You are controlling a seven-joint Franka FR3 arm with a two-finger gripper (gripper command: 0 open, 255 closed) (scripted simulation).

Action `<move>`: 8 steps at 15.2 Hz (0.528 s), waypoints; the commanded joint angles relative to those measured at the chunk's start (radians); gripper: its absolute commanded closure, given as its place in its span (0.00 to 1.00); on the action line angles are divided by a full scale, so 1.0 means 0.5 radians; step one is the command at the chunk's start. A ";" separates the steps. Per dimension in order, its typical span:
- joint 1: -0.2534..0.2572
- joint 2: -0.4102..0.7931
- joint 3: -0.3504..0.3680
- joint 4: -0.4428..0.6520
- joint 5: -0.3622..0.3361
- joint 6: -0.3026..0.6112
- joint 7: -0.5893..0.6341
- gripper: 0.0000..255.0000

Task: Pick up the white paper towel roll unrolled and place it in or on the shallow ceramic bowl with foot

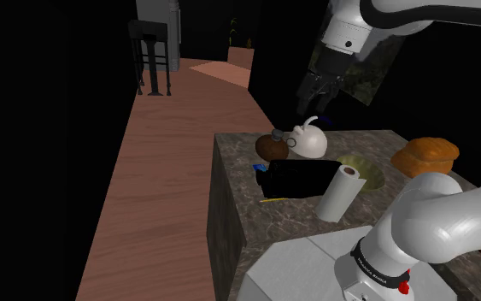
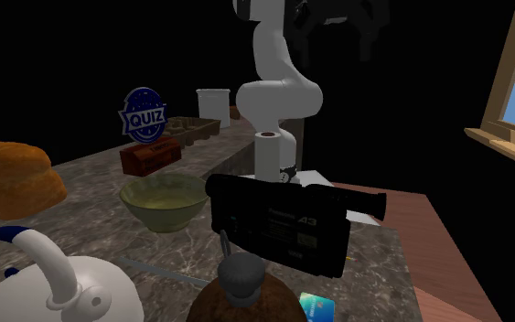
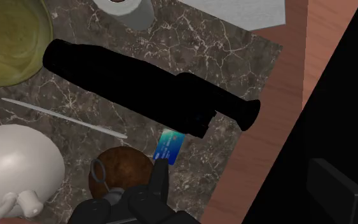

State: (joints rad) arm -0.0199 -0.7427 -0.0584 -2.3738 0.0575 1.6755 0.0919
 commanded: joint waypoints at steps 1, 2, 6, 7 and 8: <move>0.000 0.000 0.000 0.000 0.000 0.000 0.000 0.00; -0.024 -0.052 -0.006 -0.075 -0.017 0.019 0.016 0.00; -0.131 -0.265 -0.034 -0.364 -0.088 0.077 0.079 0.00; -0.160 -0.320 -0.042 -0.434 -0.107 0.088 0.094 0.00; -0.190 -0.376 -0.050 -0.504 -0.127 0.097 0.108 0.00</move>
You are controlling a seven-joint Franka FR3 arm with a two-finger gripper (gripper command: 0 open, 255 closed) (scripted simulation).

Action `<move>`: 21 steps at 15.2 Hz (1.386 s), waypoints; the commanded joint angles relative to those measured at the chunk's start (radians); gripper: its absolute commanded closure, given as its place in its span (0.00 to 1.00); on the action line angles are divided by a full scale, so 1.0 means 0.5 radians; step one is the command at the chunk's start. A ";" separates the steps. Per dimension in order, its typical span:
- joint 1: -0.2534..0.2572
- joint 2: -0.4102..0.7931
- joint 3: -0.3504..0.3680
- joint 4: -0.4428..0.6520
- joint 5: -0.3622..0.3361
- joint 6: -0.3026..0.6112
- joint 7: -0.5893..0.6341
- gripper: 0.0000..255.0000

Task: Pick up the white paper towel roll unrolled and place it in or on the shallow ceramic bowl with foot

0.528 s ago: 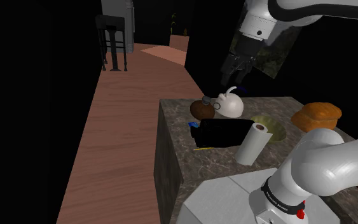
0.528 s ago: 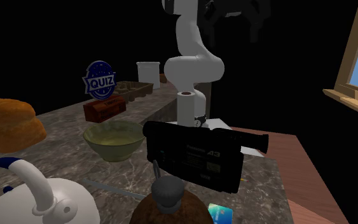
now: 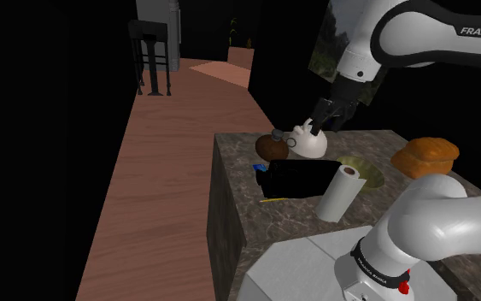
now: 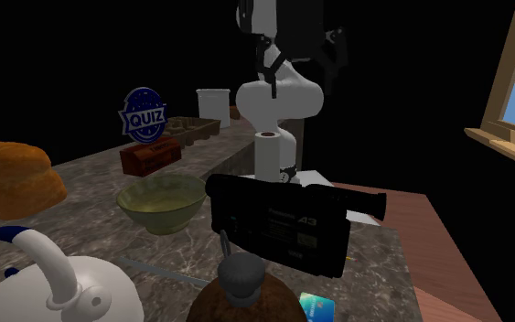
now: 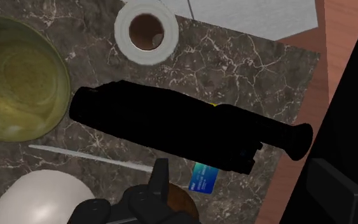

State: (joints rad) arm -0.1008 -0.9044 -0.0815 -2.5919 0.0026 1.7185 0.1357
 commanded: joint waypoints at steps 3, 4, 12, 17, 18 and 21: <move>-0.125 -0.229 -0.030 -0.271 -0.080 0.026 0.060 0.00; -0.160 -0.291 -0.041 -0.338 -0.103 0.026 0.071 0.00; -0.357 -0.617 -0.109 -0.726 -0.234 0.070 0.109 0.00; -0.370 -0.614 -0.126 -0.848 -0.253 0.193 0.107 0.00; -0.370 -0.614 -0.126 -0.848 -0.253 0.193 0.107 0.00; -0.370 -0.614 -0.126 -0.848 -0.253 0.193 0.107 0.00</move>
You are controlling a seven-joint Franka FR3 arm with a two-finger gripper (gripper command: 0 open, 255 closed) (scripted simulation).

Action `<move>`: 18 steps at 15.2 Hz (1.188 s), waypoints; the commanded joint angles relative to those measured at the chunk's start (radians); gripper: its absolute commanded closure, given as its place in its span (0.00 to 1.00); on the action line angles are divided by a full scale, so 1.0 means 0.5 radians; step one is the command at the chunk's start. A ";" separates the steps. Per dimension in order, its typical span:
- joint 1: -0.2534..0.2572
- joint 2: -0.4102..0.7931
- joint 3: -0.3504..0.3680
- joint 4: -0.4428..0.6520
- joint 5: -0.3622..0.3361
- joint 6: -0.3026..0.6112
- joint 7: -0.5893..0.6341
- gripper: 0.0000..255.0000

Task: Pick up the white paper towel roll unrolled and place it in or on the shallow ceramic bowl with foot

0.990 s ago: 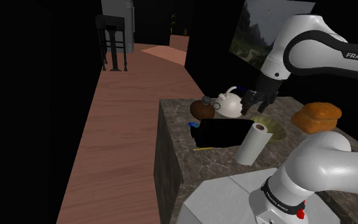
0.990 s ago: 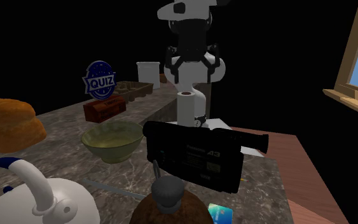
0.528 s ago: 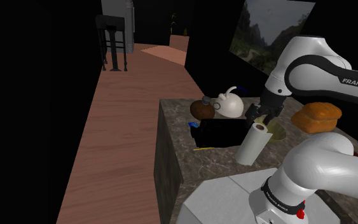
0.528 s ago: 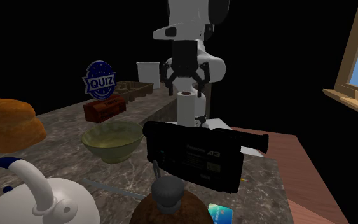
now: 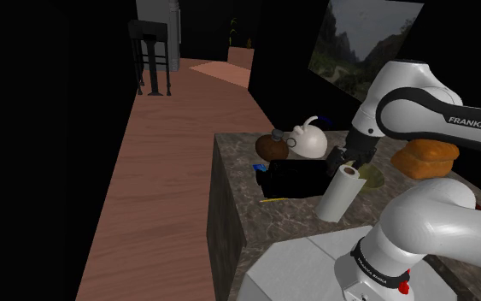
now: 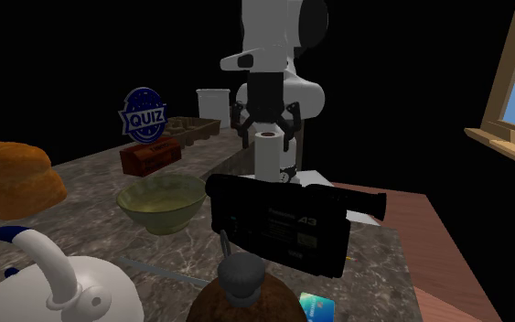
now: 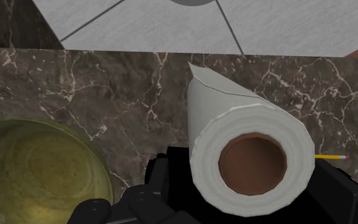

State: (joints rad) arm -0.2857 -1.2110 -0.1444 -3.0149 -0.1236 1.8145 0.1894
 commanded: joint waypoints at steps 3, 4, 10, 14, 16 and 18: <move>0.000 -0.001 0.000 -0.002 0.000 0.001 0.000 0.00; 0.000 -0.001 0.000 -0.002 0.000 0.001 0.000 1.00; 0.000 -0.001 0.000 -0.002 0.000 0.001 0.000 1.00; 0.003 -0.003 0.004 0.024 0.004 -0.027 0.001 1.00; 0.010 -0.003 0.012 0.077 0.013 -0.080 0.002 1.00; 0.016 -0.001 0.020 0.132 0.022 -0.132 0.003 1.00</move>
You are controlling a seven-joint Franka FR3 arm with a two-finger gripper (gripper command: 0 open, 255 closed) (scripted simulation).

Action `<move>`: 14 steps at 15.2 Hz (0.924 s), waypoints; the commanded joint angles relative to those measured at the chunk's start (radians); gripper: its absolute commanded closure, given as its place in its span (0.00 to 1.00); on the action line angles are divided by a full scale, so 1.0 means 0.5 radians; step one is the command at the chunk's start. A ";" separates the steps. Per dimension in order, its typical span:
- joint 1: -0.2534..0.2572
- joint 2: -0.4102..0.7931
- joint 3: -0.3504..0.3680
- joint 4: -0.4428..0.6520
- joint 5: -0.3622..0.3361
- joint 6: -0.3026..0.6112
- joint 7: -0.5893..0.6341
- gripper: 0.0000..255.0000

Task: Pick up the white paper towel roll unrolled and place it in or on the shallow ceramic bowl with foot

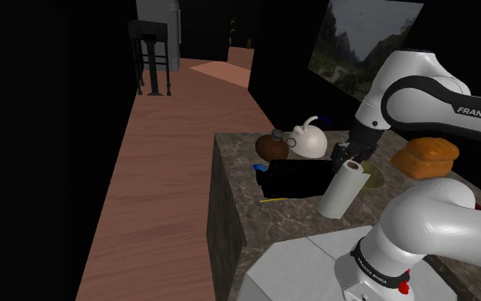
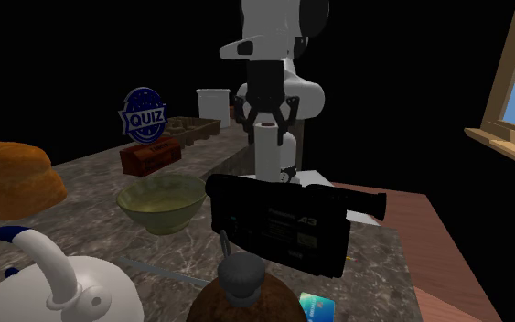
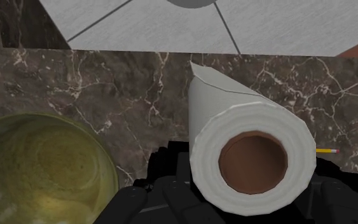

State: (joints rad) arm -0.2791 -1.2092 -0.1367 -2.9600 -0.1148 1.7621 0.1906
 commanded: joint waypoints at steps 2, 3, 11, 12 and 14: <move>0.009 0.000 0.012 0.077 0.013 -0.077 0.002 1.00; 0.011 0.004 0.015 0.105 0.017 -0.102 0.003 1.00; 0.031 0.049 0.041 0.336 0.044 -0.286 0.006 1.00; 0.033 0.057 0.044 0.366 0.048 -0.309 0.006 1.00; 0.037 0.073 0.050 0.426 0.053 -0.352 0.006 1.00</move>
State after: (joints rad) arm -0.2609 -1.1761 -0.1120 -2.7624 -0.0884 1.5982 0.1949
